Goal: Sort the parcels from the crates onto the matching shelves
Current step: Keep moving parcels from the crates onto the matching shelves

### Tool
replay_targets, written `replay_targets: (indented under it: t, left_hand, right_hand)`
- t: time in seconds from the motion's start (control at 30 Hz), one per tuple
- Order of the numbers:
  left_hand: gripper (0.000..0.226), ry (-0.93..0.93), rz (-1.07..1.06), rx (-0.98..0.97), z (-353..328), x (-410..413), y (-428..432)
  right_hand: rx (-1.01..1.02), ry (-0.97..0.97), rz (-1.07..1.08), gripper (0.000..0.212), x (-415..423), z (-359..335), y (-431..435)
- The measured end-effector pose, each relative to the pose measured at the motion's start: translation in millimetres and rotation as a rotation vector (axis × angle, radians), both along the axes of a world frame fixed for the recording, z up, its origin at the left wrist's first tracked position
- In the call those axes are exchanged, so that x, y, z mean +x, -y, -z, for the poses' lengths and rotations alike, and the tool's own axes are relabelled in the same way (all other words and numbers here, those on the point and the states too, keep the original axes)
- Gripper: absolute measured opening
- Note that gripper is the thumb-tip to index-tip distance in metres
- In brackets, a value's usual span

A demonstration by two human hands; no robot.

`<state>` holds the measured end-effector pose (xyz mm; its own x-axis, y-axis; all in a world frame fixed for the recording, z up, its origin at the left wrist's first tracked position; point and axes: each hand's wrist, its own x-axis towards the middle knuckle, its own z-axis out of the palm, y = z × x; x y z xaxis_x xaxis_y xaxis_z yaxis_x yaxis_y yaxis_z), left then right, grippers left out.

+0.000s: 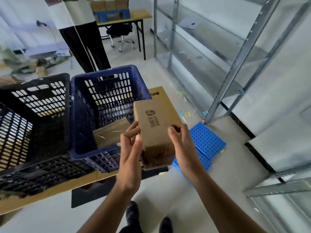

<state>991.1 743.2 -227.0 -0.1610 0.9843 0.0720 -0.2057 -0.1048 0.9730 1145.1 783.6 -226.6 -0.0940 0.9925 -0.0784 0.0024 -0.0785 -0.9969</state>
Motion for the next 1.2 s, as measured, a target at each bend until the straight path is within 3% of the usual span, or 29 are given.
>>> replay_targets:
  t: [0.1,0.3,0.5,0.57,0.63,0.77,0.97,1.1,1.2]
  left_hand:
    - [0.05,0.076,0.022,-0.095,8.3,5.2,16.1]
    - [0.061,0.114,0.153,-0.273,25.6,-10.3,34.6]
    - [0.059,0.239,0.302,-0.302,30.4,-54.1,54.0]
    - [0.058,0.308,0.371,-0.299,37.1,-73.0,61.7]
    - [0.059,0.348,0.425,-0.313,46.1,-86.5,70.8]
    - [0.055,0.208,0.497,-0.311,59.5,-97.7,89.9]
    - [0.086,0.007,0.633,-0.336,61.4,-91.9,103.0]
    - [0.048,0.231,0.809,-0.468,60.4,-84.5,113.0]
    - [0.034,0.324,0.844,-0.538,64.5,-71.0,128.0]
  right_hand:
    - [-0.052,0.003,0.004,0.05,2.3,12.1,19.0]
    - [-0.104,0.015,-0.098,0.062,-4.9,25.2,53.6]
    - [-0.137,-0.027,0.159,0.039,-29.0,24.7,84.6]
    - [-0.243,-0.076,0.227,0.054,-38.1,29.5,96.1]
    - [-0.375,-0.173,0.167,0.074,-46.8,36.2,112.3]
    - [-0.375,-0.265,0.198,0.066,-65.1,39.0,153.4]
    - [-0.174,0.011,0.4,0.047,-77.4,35.5,203.1]
    - [-0.158,-0.049,0.591,0.052,-66.0,39.5,241.9]
    - [-0.21,-0.17,0.588,0.054,-59.2,42.8,274.7]
